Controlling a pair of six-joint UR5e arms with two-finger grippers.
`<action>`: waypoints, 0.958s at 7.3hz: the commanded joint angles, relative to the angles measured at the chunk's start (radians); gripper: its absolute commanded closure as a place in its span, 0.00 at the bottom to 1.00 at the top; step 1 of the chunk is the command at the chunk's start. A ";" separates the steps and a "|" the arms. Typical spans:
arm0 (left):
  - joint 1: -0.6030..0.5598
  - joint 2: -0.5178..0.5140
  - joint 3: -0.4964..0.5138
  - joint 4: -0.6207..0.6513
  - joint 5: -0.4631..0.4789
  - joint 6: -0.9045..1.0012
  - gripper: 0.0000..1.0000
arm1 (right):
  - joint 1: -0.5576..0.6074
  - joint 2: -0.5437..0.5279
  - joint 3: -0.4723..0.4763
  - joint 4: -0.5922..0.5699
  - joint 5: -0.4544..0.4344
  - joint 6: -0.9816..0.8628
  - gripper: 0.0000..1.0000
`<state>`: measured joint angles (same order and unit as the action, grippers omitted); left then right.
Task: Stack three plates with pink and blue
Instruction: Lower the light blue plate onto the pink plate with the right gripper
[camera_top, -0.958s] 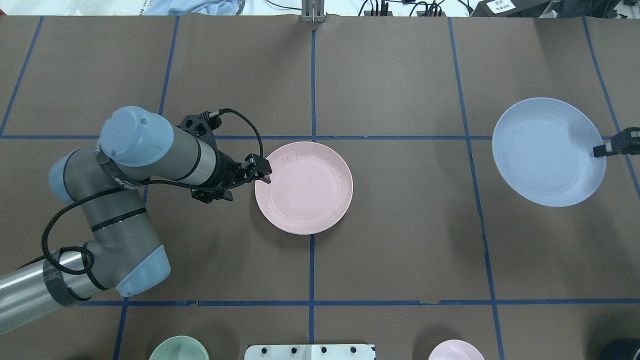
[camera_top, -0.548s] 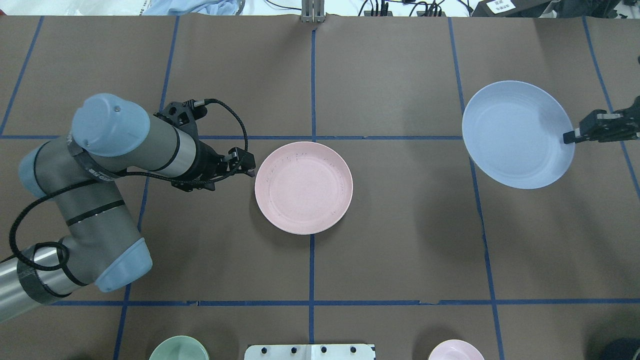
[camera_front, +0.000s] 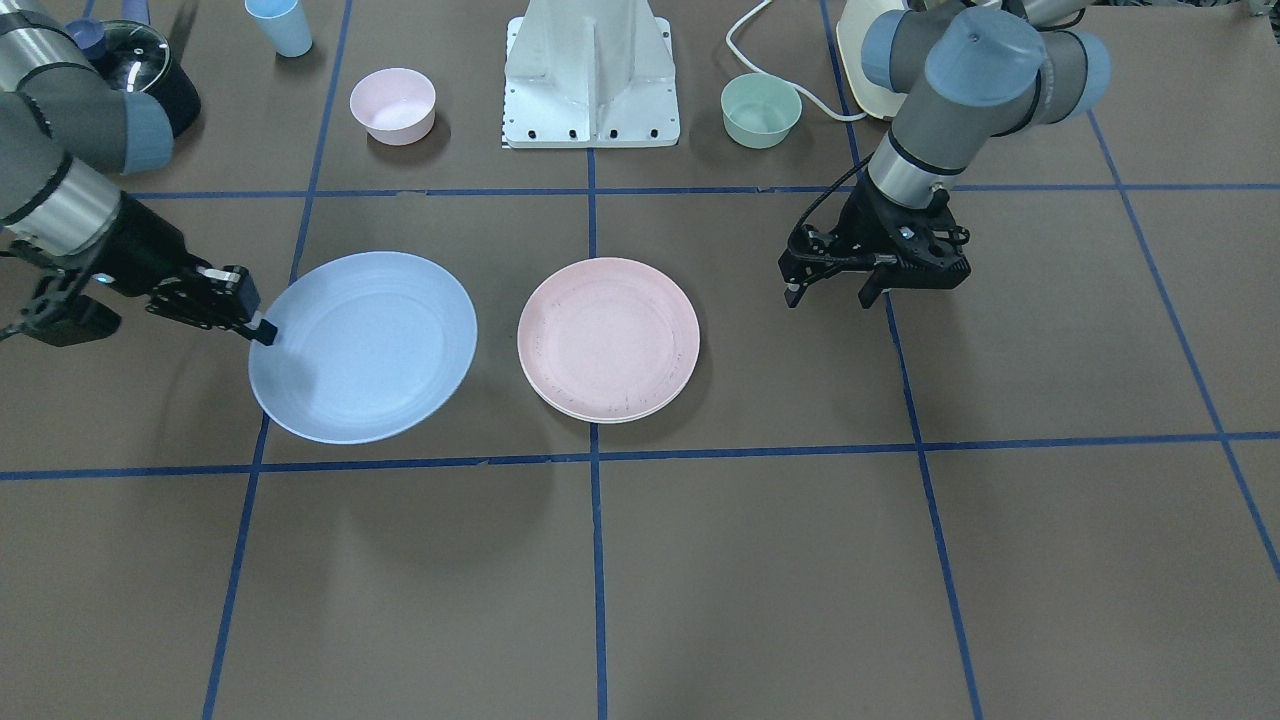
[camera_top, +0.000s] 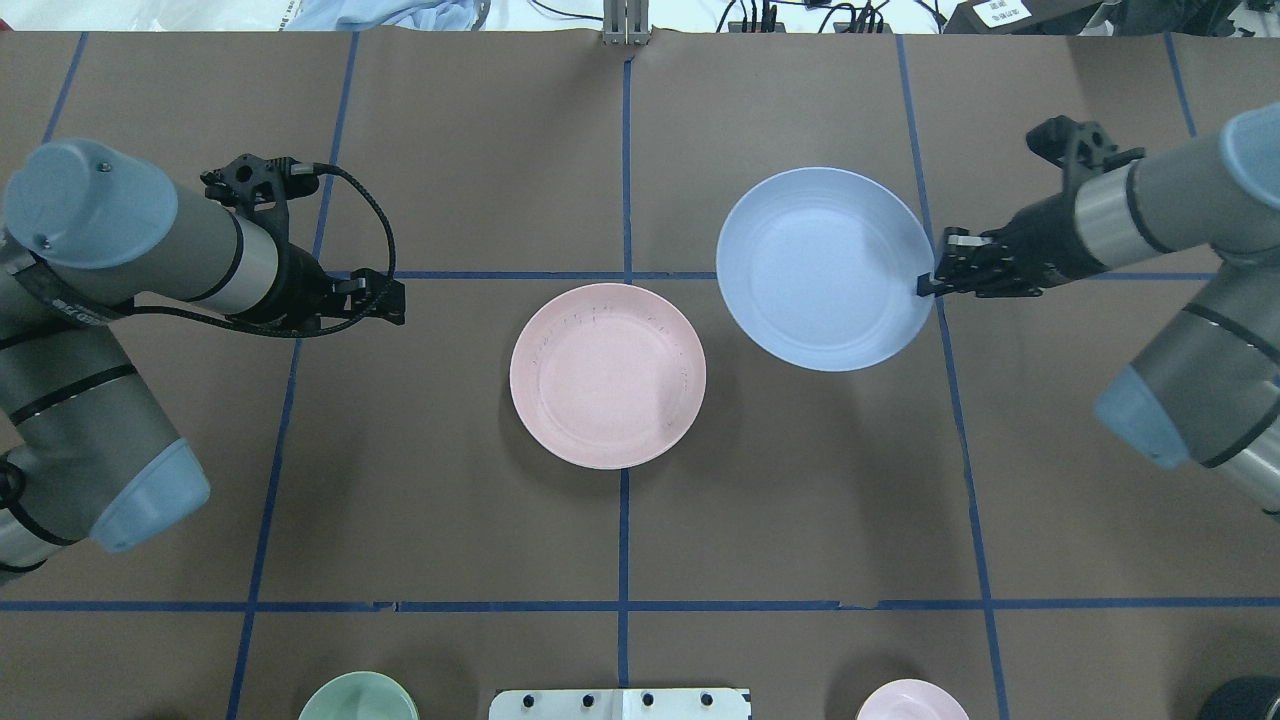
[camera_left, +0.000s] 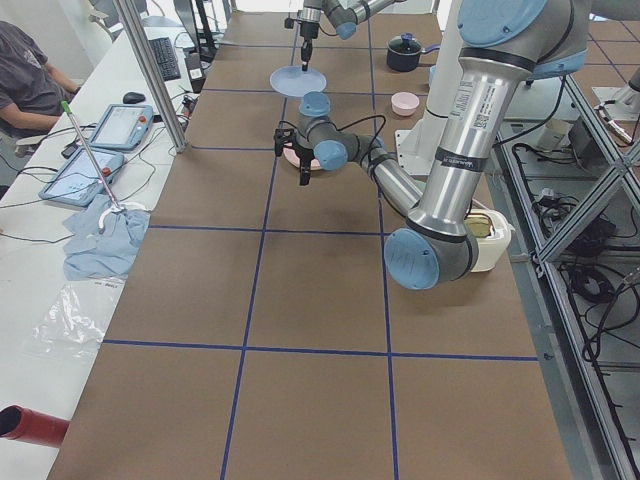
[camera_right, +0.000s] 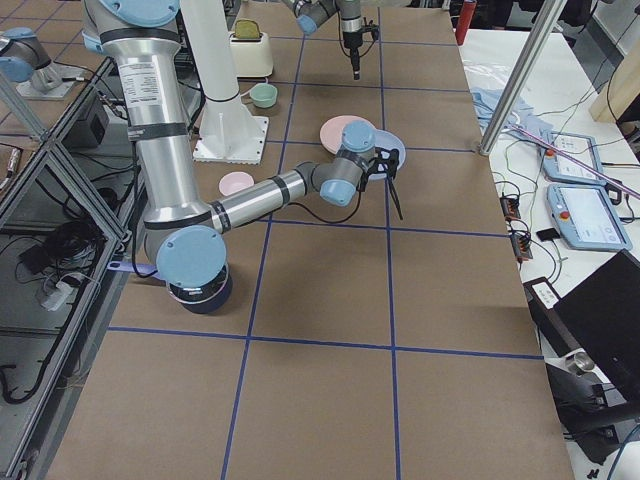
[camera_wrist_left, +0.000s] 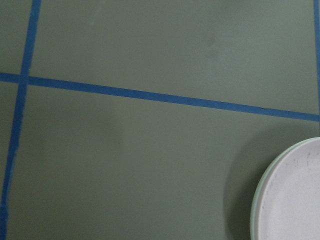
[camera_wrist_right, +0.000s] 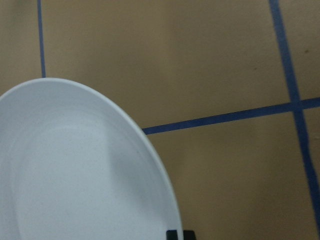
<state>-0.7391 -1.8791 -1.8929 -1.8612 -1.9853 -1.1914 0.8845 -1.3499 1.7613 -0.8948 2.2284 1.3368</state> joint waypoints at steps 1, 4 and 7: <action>-0.014 0.011 -0.002 0.002 0.002 0.039 0.00 | -0.160 0.156 0.020 -0.200 -0.143 0.025 1.00; -0.078 0.124 -0.034 -0.009 -0.006 0.229 0.00 | -0.292 0.212 0.009 -0.230 -0.259 0.071 1.00; -0.088 0.164 -0.034 -0.013 -0.006 0.262 0.00 | -0.335 0.278 -0.077 -0.228 -0.312 0.070 1.00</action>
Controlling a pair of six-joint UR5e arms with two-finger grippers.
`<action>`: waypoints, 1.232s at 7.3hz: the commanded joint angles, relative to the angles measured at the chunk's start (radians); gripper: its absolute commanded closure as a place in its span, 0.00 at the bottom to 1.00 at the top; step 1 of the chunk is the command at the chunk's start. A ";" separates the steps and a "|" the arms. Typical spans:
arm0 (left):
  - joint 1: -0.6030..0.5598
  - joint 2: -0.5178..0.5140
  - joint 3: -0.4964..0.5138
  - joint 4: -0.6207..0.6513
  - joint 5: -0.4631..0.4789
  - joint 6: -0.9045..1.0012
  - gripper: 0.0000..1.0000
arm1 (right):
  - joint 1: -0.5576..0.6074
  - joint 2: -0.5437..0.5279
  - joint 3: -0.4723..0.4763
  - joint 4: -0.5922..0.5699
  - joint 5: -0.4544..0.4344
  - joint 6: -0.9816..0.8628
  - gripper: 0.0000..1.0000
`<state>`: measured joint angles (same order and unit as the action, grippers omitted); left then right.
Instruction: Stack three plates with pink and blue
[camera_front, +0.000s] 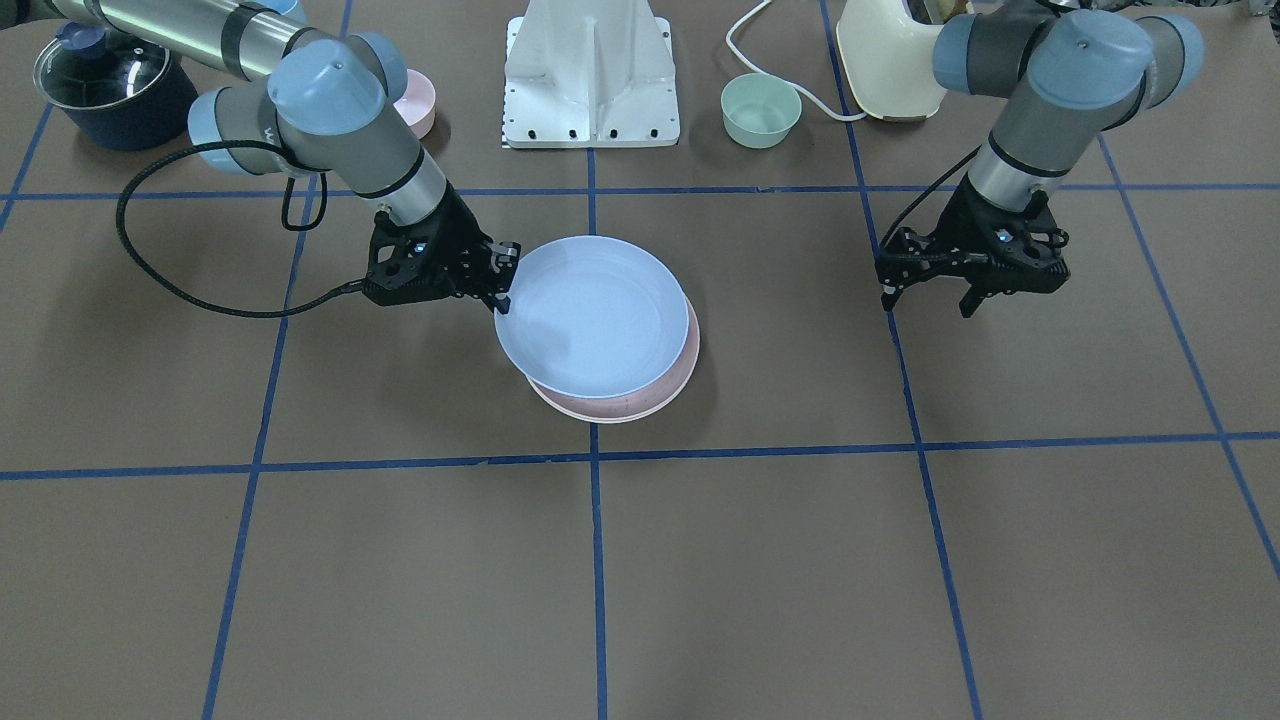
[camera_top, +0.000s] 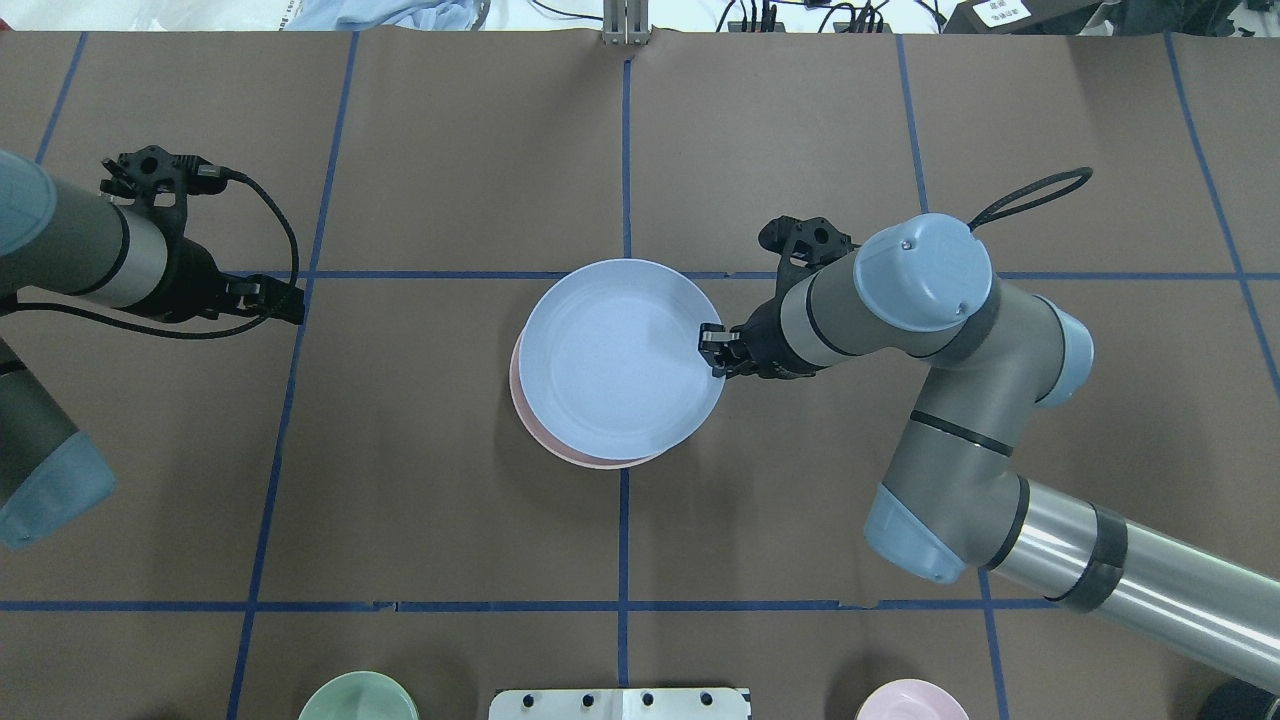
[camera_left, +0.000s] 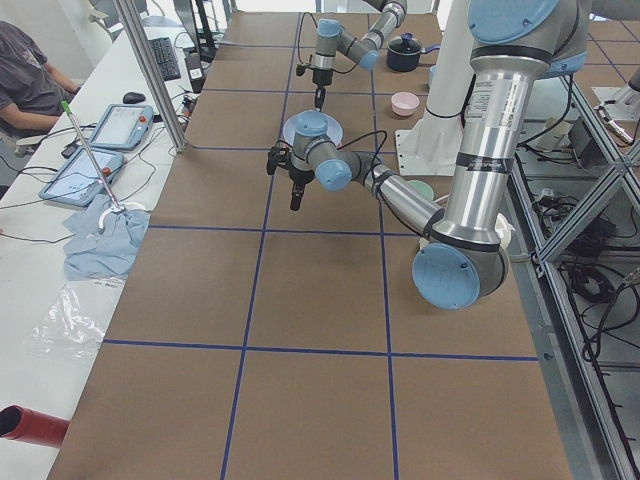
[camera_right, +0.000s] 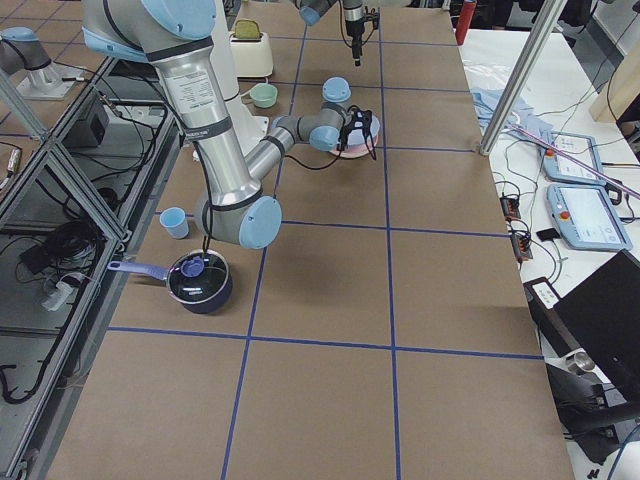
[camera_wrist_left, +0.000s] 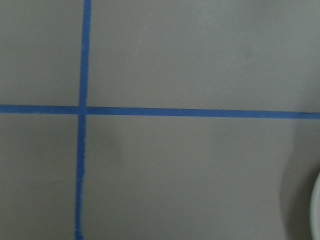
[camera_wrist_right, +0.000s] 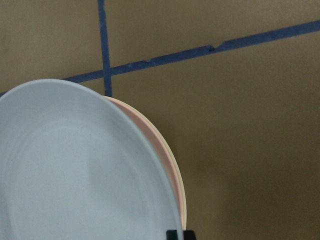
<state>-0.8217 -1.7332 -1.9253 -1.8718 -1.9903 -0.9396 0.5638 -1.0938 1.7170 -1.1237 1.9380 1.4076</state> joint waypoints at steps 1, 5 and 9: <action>-0.005 0.020 -0.001 -0.004 0.001 0.010 0.00 | -0.015 0.023 -0.034 -0.001 -0.024 -0.001 1.00; -0.037 0.116 0.002 -0.091 -0.001 0.083 0.00 | 0.017 0.034 -0.031 -0.005 -0.013 -0.004 0.00; -0.094 0.165 -0.001 -0.116 -0.045 0.182 0.00 | 0.146 0.003 0.094 -0.371 0.024 -0.220 0.00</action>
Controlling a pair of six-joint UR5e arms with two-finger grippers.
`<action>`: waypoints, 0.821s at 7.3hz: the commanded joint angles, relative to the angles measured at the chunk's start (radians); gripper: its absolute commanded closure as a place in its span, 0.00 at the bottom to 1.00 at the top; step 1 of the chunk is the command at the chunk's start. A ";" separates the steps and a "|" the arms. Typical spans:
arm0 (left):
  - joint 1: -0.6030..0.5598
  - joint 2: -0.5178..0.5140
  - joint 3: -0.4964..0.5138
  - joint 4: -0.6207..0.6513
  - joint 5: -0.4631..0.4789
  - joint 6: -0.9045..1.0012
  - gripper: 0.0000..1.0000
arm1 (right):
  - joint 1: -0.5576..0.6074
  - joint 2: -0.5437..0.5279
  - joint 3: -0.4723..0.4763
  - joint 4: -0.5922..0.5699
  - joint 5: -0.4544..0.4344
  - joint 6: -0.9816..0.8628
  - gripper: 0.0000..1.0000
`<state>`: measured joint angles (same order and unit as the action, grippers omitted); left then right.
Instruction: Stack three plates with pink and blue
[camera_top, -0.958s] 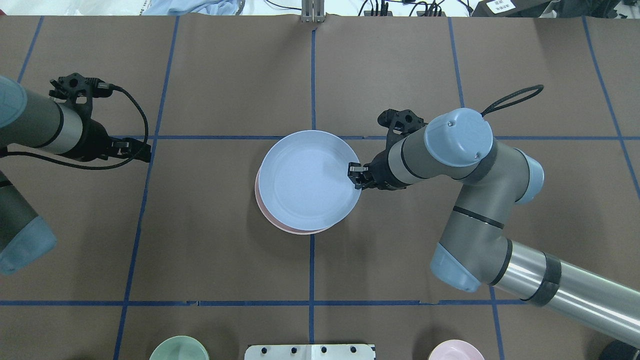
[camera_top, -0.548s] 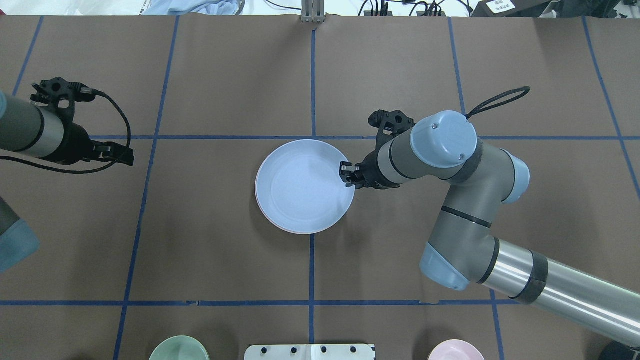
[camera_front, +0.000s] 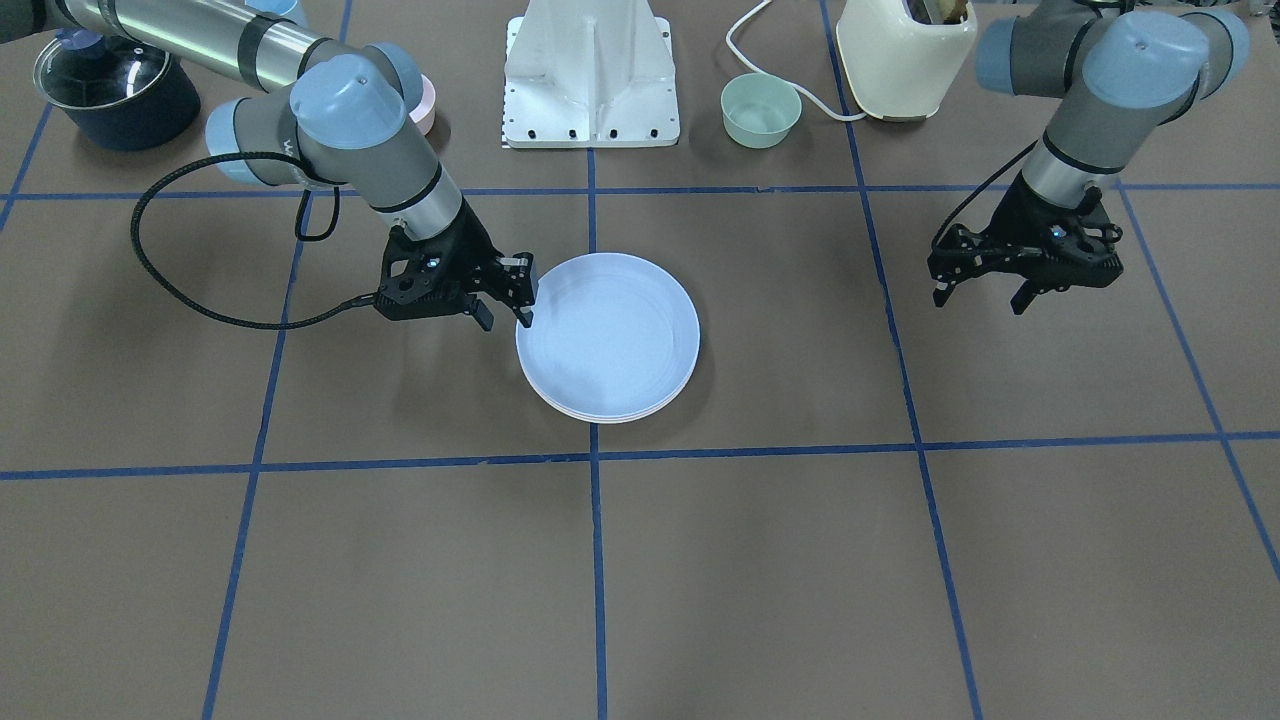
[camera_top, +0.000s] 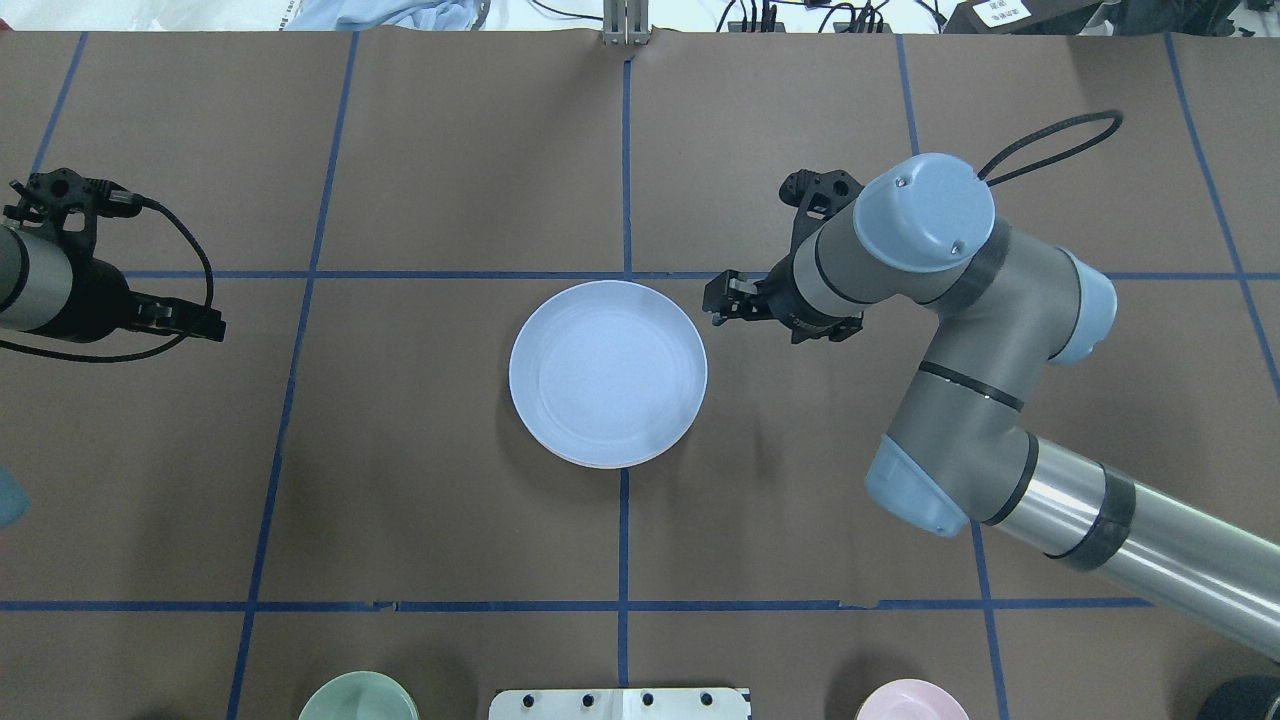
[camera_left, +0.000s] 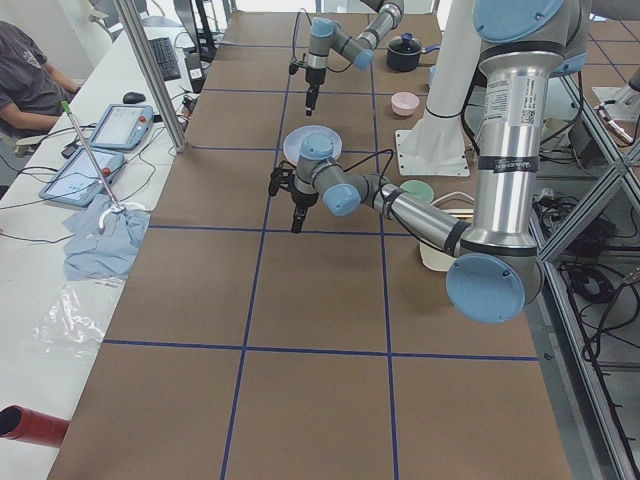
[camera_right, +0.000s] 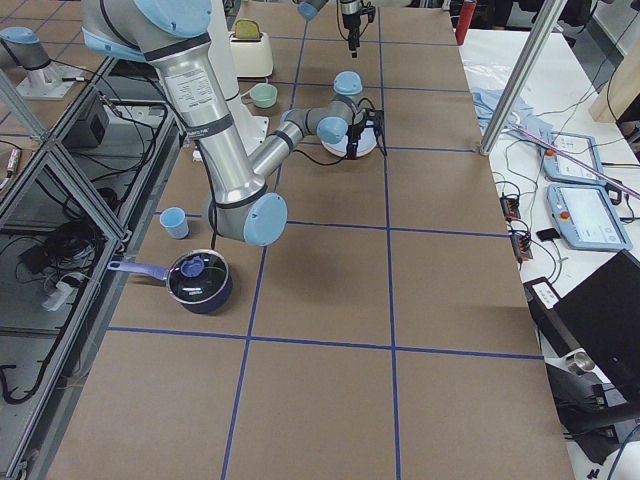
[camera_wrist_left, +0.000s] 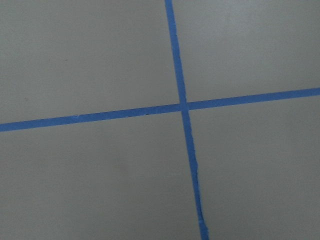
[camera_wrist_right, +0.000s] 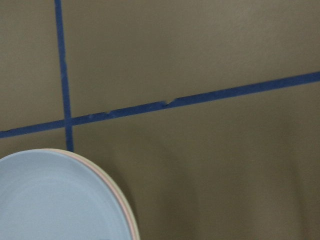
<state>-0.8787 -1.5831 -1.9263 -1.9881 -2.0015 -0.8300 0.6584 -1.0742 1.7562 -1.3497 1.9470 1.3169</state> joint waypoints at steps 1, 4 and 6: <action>-0.110 0.046 0.004 0.002 -0.089 0.203 0.00 | 0.084 -0.082 0.122 -0.234 0.020 -0.263 0.00; -0.348 0.107 0.039 0.070 -0.118 0.647 0.00 | 0.290 -0.312 0.169 -0.247 0.133 -0.638 0.00; -0.483 0.118 0.091 0.092 -0.102 0.959 0.00 | 0.464 -0.427 0.148 -0.252 0.165 -0.979 0.00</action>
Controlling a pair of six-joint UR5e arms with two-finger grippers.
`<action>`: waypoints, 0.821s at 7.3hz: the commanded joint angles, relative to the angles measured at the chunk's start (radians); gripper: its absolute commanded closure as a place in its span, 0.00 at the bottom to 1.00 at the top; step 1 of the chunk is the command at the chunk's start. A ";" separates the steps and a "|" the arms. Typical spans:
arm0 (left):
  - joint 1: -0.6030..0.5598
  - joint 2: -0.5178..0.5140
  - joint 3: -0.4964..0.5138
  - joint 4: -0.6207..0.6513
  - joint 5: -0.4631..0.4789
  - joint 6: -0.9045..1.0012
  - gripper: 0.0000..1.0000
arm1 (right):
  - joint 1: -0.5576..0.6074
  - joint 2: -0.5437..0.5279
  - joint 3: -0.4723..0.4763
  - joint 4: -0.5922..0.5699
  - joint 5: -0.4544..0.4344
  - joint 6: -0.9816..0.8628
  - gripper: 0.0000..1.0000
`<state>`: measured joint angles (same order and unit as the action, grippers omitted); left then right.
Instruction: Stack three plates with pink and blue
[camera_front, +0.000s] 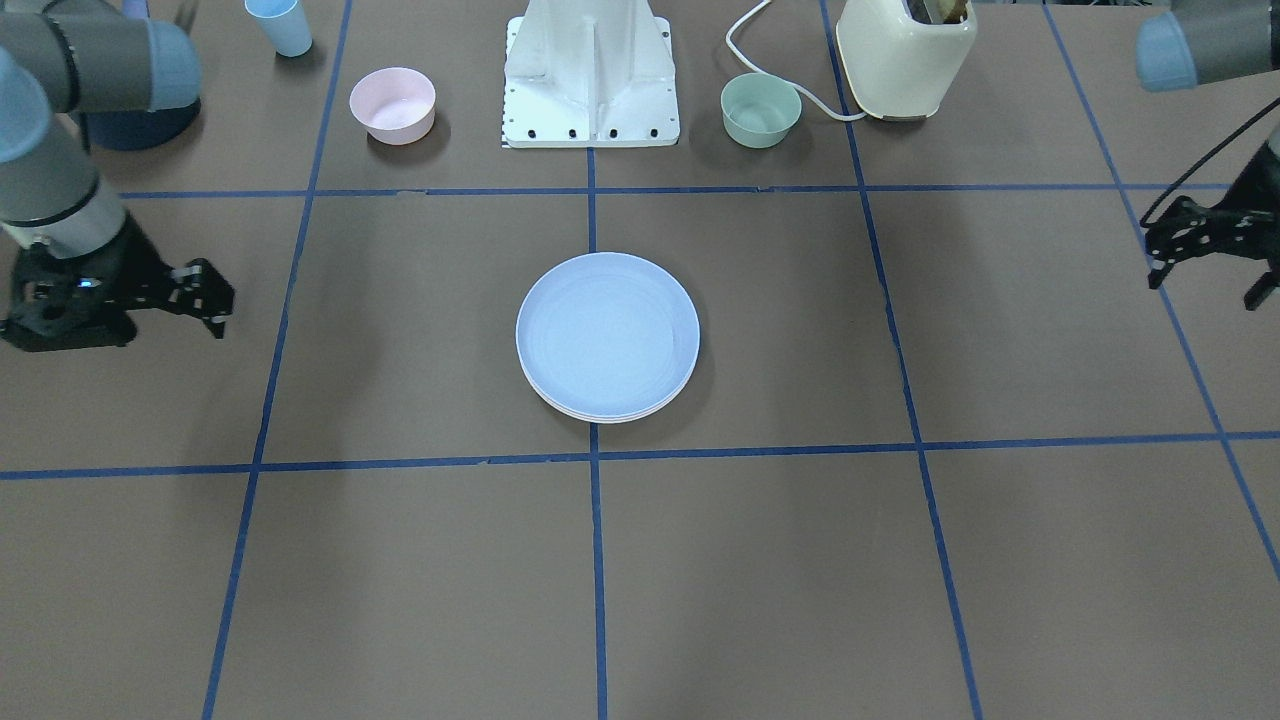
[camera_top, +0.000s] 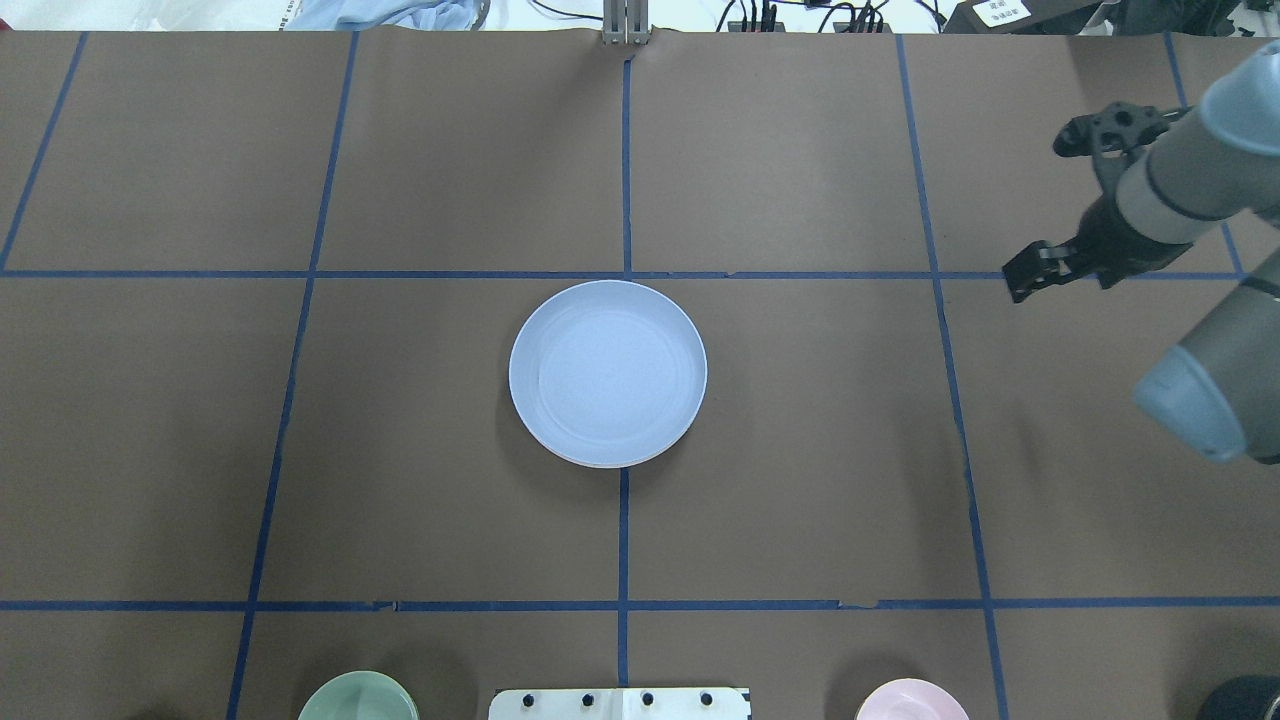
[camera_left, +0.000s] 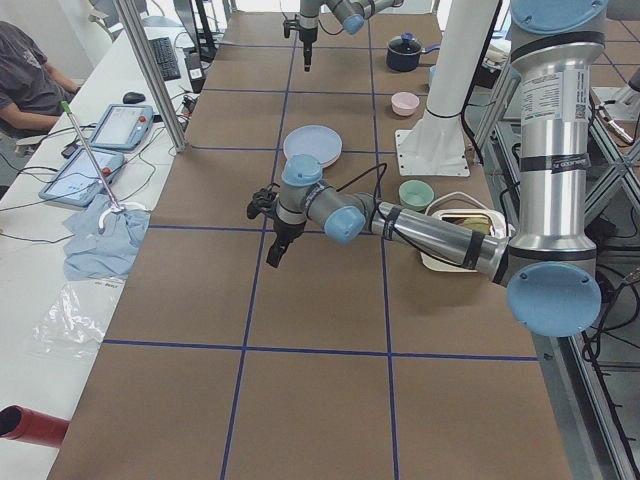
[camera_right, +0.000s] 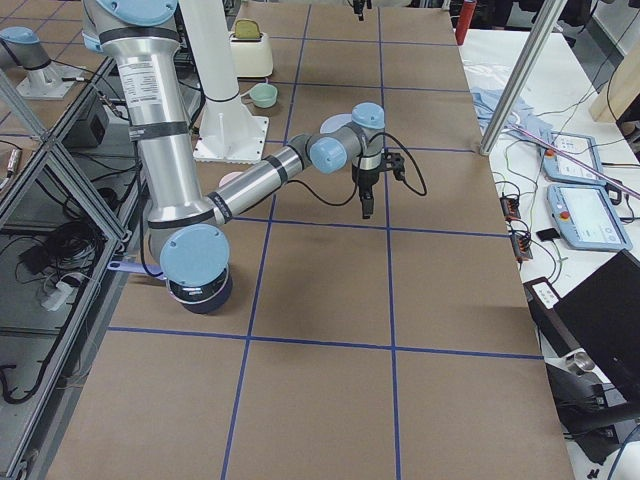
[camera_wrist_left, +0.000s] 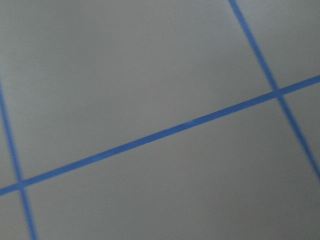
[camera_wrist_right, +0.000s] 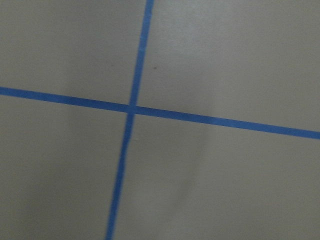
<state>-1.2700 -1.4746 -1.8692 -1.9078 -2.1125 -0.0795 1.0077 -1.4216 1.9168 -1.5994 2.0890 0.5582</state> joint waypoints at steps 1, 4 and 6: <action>-0.192 0.020 0.073 0.012 0.018 0.404 0.00 | 0.191 -0.114 -0.031 -0.004 0.066 -0.362 0.00; -0.236 0.008 0.189 -0.004 0.005 0.436 0.00 | 0.318 -0.175 -0.111 -0.001 0.145 -0.551 0.00; -0.238 0.025 0.189 -0.049 -0.079 0.439 0.00 | 0.365 -0.206 -0.114 0.003 0.143 -0.560 0.00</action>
<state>-1.5057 -1.4599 -1.6908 -1.9332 -2.1412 0.3604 1.3323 -1.5963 1.8054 -1.5977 2.2293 0.0068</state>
